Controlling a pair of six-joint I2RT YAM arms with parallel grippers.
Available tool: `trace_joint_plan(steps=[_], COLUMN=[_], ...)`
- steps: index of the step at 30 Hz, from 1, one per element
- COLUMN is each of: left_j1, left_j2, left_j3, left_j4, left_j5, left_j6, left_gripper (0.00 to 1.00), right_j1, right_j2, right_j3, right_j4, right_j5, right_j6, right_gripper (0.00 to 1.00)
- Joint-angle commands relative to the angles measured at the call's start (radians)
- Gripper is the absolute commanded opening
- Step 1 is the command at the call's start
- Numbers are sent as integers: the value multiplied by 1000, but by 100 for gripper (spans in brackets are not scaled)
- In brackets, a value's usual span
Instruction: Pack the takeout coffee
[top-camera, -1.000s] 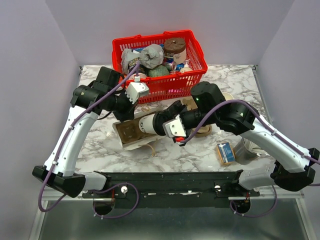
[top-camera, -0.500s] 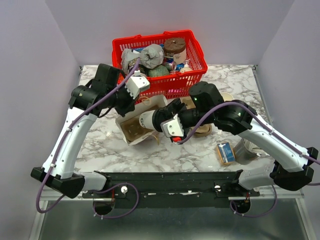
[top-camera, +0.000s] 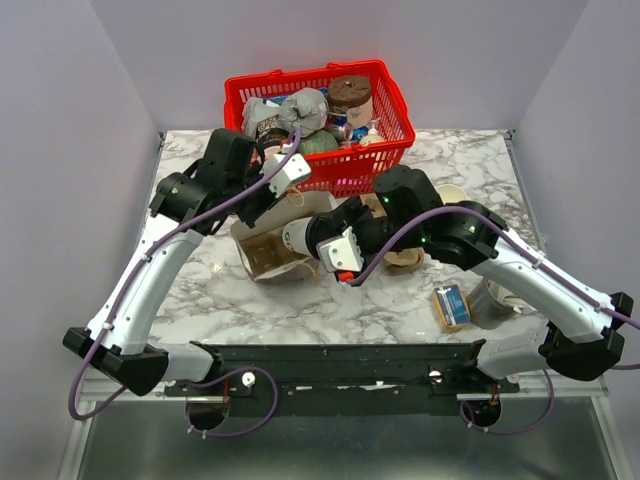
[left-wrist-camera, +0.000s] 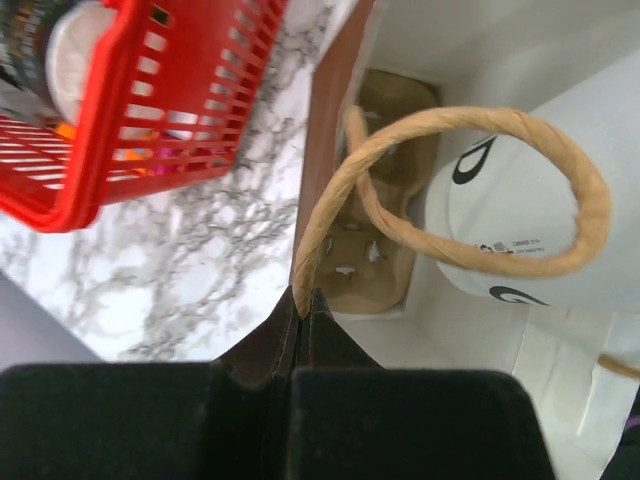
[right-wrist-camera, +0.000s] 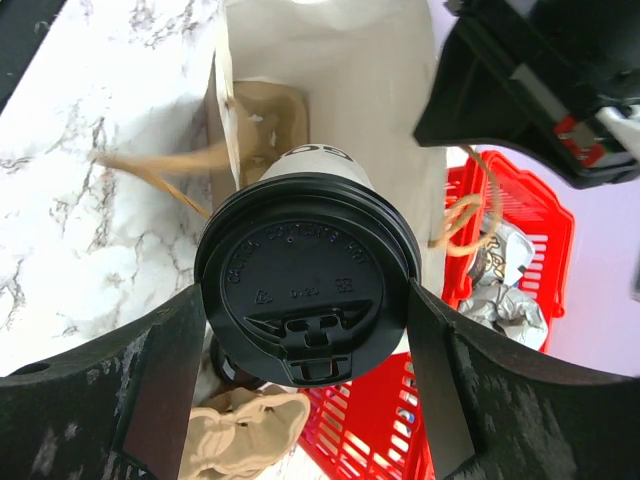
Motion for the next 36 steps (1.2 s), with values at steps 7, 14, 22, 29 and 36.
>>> trace_joint_plan(steps=[7,14,22,29,36], left_j1=[-123,-160,-158,-160,-160], left_j2=[-16,-25,-21,-24,-29], left_j3=[-22,-143,-87,-62,-117], left_j4=[80,102,97,80,101], left_j5=[-171,-76,-17,78,154], left_j6=[105,-24,-90,-148,-225], left_gripper=[0,0,0,0,0], right_j1=[11,30,65,79,119], right_j2=[8,25,-5,-21,5], right_j3=[-33,-76,-150,-185,-238], right_j4=[68,84,95,113,167], right_j5=[49,91,121,172,311], right_j6=[35,63,86,125,122], right_gripper=[56,56,56,55,54])
